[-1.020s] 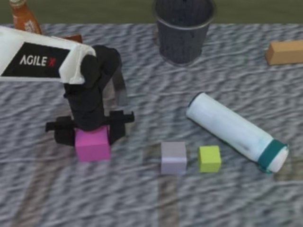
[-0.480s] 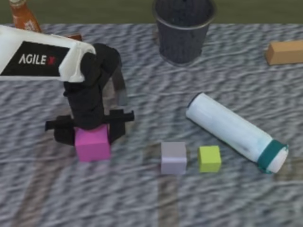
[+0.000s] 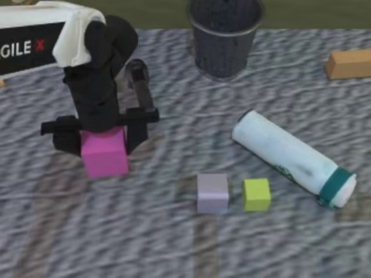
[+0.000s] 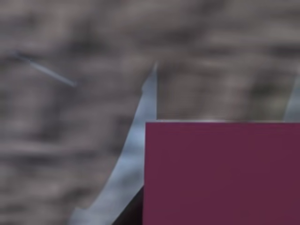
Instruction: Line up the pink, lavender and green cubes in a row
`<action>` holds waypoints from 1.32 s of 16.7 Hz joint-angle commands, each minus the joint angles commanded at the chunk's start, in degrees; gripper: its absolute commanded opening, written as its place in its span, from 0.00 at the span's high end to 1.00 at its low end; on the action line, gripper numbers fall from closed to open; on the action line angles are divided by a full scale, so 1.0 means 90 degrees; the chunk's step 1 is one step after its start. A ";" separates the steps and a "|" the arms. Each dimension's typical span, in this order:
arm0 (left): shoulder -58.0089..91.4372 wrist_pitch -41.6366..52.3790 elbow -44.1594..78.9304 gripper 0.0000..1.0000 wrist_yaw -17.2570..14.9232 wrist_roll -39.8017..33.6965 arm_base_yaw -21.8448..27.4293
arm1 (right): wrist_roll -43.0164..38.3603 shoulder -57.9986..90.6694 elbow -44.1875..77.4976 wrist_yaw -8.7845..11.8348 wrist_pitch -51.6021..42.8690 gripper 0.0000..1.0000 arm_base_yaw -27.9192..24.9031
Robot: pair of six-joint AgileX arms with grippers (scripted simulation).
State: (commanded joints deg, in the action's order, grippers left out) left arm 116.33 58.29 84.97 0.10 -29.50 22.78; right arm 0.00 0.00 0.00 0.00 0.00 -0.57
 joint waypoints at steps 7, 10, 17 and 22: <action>-0.0049 0.0133 0.0050 1.00 0.0001 -0.0116 0.0375 | 0.0000 0.0000 0.0000 0.0000 0.0000 0.00 0.0000; -0.0171 0.0326 0.0132 1.00 -0.0001 -0.0280 0.0869 | 0.0000 0.0000 0.0000 0.0000 0.0000 0.00 0.0000; -0.0205 0.0373 0.0137 1.00 -0.0002 -0.0331 0.1085 | 0.0000 0.0000 0.0000 0.0000 0.0000 0.00 0.0000; 0.0099 -0.0644 -0.0504 1.00 -0.0005 -0.0347 0.1084 | 0.0000 0.0000 0.0000 0.0000 0.0000 0.00 0.0000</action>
State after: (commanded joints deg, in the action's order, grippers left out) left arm 117.22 52.49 80.43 0.06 -32.63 32.53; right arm 0.00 0.00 0.00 0.00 0.00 -0.57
